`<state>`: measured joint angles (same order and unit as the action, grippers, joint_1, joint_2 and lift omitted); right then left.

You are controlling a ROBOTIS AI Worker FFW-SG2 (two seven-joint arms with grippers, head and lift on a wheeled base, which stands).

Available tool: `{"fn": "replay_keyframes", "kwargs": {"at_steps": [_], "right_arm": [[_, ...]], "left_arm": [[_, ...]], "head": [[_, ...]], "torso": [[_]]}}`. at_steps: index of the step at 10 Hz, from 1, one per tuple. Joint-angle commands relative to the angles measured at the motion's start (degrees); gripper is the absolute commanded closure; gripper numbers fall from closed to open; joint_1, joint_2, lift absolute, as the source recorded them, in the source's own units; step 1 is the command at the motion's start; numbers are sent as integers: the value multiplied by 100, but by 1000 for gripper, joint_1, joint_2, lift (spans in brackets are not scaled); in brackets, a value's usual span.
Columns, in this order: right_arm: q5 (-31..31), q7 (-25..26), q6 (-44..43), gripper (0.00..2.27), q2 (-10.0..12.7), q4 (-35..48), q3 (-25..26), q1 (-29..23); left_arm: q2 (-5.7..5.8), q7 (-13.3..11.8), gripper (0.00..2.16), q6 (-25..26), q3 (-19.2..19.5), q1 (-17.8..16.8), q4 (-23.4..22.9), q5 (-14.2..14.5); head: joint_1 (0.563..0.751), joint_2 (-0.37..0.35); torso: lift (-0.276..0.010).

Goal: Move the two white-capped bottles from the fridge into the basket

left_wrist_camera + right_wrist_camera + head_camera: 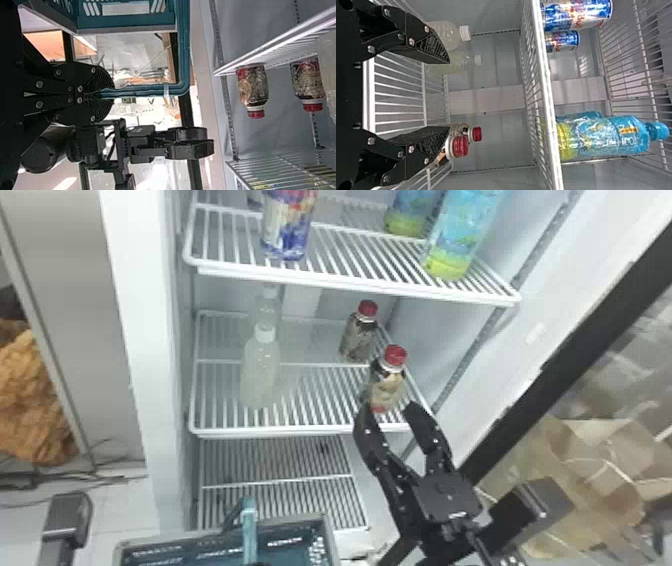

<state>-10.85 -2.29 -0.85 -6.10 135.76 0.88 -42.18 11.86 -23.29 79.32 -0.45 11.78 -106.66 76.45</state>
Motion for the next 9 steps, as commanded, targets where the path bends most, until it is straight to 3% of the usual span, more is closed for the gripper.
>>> {"fn": "replay_keyframes", "kwargs": {"at_steps": [1,5,9], "right_arm": [[0,0,0,498,-41,-97,-88,126],[-46,0,0,449,-199,-406,-442,534],[-126,-18,141,88,-348,-758,-785,1012]], "left_arm": [[0,-1,1154,-1,0,-11,0,-1],[0,-1,1156,-1,0,-25,0,-1],[0,-1,1154,-1,0,-25,0,11]], "head": [[695,-350],[695,-350],[695,-301]], "torso": [[-260],[-260],[-260]]}}
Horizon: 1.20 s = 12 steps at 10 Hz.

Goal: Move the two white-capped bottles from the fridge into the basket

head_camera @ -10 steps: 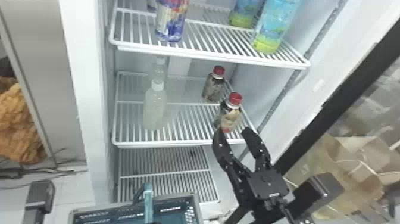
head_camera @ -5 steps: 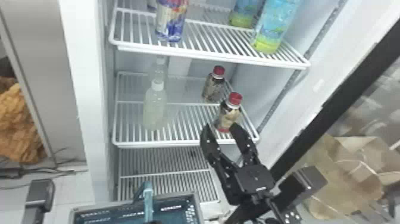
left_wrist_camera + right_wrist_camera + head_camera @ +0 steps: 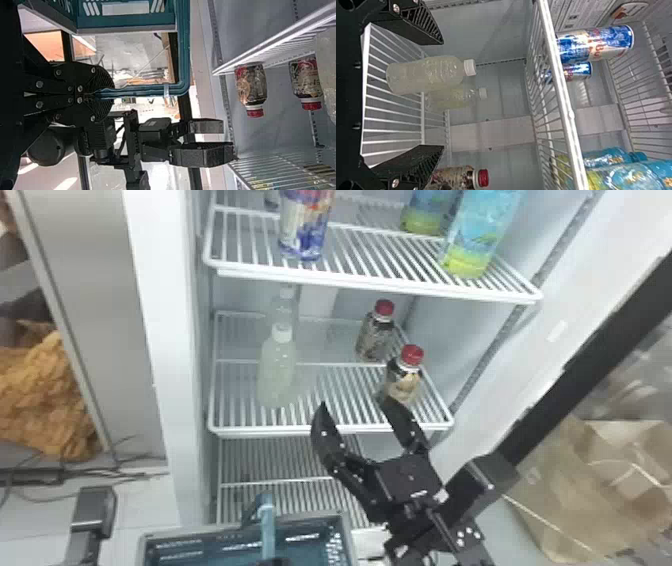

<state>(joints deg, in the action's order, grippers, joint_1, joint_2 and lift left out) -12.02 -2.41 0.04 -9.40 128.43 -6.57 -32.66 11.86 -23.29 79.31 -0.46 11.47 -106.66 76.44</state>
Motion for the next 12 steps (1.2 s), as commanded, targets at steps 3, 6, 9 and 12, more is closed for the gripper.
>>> {"fn": "replay_keyframes", "kwargs": {"at_steps": [3,6,9,12], "right_arm": [[2,-119,333,88,-89,-503,-257,622],[48,-286,656,87,-89,-869,-315,1016],[208,-410,684,85,-97,-1150,-372,1326],[311,-471,684,85,-97,-1389,-440,1649]], "left_arm": [[0,0,1156,0,0,-9,0,12],[0,0,1156,0,0,-9,0,12],[0,0,1154,-14,-11,-23,0,12],[0,0,1156,-14,-34,-37,0,23]], "head": [[695,-258],[695,-222],[695,-208],[695,-197]], "torso": [[-260],[-260],[-260],[-260]]}}
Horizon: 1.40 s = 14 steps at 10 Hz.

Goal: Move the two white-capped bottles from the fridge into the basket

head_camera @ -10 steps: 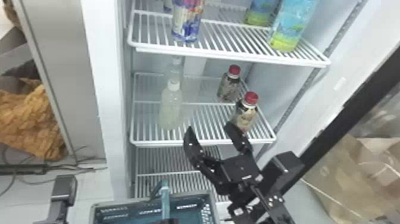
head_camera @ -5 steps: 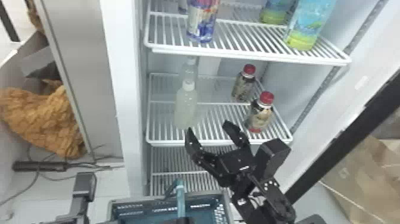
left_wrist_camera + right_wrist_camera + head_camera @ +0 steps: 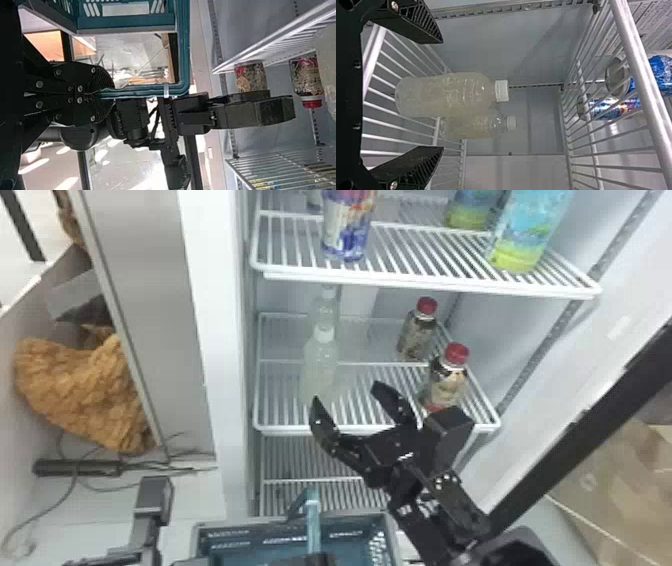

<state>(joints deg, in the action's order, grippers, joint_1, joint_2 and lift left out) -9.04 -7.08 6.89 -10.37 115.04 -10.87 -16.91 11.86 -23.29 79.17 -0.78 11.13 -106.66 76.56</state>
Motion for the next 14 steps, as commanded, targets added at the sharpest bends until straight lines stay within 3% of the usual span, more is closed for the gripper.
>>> {"fn": "replay_keyframes", "kwargs": {"at_steps": [1,14], "right_arm": [[1,-47,-1,85,0,-148,-10,186],[389,-346,126,91,79,-1512,-341,1480]], "left_arm": [[0,0,1154,0,-2,-2,0,10],[26,17,1154,-42,-70,-59,0,56]], "head": [[695,-194],[695,-145]], "torso": [[-260],[-260]]}}
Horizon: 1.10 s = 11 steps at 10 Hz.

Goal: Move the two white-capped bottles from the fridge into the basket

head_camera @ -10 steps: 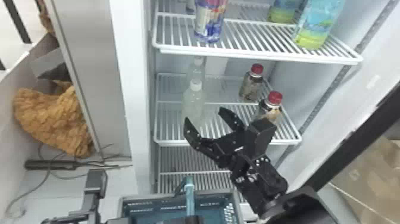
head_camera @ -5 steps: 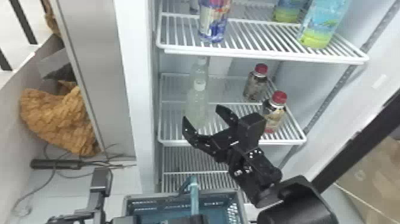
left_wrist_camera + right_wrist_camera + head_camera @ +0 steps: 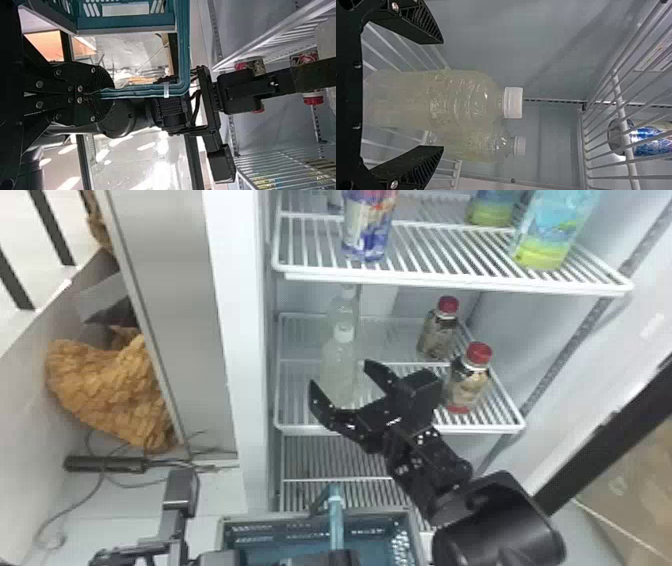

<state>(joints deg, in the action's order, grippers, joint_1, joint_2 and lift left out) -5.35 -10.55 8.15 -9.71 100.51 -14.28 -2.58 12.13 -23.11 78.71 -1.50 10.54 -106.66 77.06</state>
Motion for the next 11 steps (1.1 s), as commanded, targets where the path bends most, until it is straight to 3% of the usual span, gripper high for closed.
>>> {"fn": "replay_keyframes", "kwargs": {"at_steps": [1,3,5,11], "right_arm": [[33,0,-140,96,13,-243,-46,146],[10,-35,-253,225,21,-440,-137,287],[-70,-88,-253,766,39,-538,-148,371],[-184,-114,-337,806,30,-201,137,118]], "left_arm": [[0,-1,1154,-24,-10,0,0,17],[0,-1,1154,-38,-10,0,0,17],[0,-1,1154,-38,-10,0,0,17],[-18,-1,1154,-66,-21,14,0,52]], "head": [[695,-145],[695,-142],[695,-130],[695,-147]], "torso": [[-260],[-260],[-260],[-260]]}}
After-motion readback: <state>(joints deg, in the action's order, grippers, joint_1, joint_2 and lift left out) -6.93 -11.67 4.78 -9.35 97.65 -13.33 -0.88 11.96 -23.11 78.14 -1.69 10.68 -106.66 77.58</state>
